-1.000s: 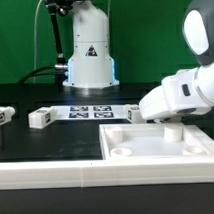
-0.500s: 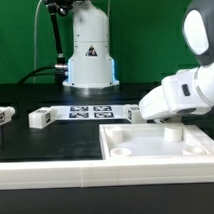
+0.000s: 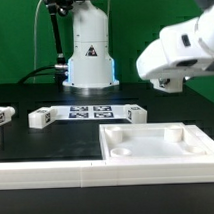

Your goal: Assemble one leg

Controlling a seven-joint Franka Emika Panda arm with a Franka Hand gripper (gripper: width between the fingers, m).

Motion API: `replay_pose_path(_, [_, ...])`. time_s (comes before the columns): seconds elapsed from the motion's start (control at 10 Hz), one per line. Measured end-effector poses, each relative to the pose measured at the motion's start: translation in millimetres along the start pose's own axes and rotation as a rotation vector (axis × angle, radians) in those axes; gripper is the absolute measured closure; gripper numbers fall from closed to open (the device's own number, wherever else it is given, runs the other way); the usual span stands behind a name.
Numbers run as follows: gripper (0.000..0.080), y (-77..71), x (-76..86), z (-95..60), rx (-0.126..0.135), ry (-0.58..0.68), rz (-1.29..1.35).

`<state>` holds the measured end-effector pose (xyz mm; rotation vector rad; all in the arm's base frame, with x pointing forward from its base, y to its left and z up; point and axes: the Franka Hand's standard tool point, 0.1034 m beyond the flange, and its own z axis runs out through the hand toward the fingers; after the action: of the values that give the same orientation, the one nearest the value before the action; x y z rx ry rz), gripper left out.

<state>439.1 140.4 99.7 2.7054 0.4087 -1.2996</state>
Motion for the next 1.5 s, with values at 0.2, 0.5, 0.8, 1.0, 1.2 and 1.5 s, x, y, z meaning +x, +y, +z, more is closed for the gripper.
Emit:
replay_pose_path(0.2, [0.0509,-0.5,10.7,-7.6,0.001,0.142,0.003])
replay_pose_path(0.5, [0.0509,6.4,11.5,-31.7,-0.003,0.332,-0.038])
replay_pose_path(0.8, [0.0509,21.8,-9.7,-86.6,-0.01,0.462,-0.016])
replay_pose_path(1.0, [0.0509,22.0,-2.6,-92.6,-0.016,0.647,-0.012])
replay_pose_path(1.2, [0.0509,23.6,1.6,-94.5,-0.013,0.774,-0.007])
replay_pose_path(1.5, [0.0509,46.2,22.4,-101.8,0.082,0.932,0.079])
